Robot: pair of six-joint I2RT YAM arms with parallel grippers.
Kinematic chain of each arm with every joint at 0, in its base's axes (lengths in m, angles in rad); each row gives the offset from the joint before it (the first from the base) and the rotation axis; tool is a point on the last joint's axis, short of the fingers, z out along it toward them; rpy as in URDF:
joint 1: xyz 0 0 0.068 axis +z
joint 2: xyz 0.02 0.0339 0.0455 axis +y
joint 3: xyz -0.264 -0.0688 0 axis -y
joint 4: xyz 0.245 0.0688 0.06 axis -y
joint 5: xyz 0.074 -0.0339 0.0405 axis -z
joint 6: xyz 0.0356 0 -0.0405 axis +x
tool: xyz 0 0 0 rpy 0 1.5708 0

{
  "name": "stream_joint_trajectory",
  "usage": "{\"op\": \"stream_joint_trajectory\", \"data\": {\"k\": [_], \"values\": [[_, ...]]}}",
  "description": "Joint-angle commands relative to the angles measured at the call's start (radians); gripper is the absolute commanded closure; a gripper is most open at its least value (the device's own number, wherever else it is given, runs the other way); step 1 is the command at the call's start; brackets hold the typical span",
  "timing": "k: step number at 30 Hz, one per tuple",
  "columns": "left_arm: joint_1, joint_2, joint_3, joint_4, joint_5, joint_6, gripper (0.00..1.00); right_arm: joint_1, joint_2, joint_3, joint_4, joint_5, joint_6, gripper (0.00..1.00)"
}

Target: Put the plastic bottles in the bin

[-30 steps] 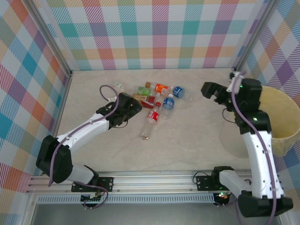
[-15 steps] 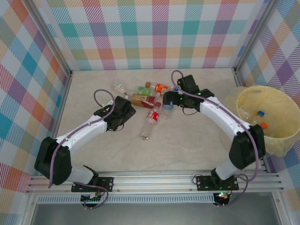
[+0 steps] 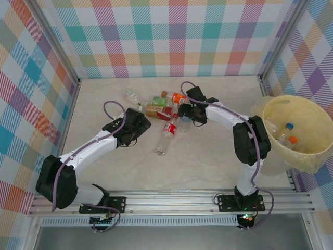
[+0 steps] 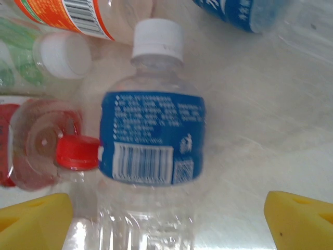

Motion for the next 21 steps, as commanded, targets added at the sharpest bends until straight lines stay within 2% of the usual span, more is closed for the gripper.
{"op": "stream_joint_trajectory", "data": {"k": [1,5,14,21], "values": [[0.014,-0.014,-0.014,0.006,0.012,0.013,0.0,0.001,0.05,0.058,0.004,0.01,0.007,0.09],[0.015,-0.01,-0.011,-0.003,0.01,0.014,0.0,0.0,0.08,0.081,-0.012,-0.008,-0.011,0.11],[0.014,0.011,-0.002,0.0,0.027,0.021,0.0,0.001,0.087,0.065,-0.062,0.099,0.014,0.13],[0.014,0.034,0.012,-0.001,0.039,0.022,0.0,0.001,0.129,0.084,-0.025,-0.009,-0.006,0.13]]}}
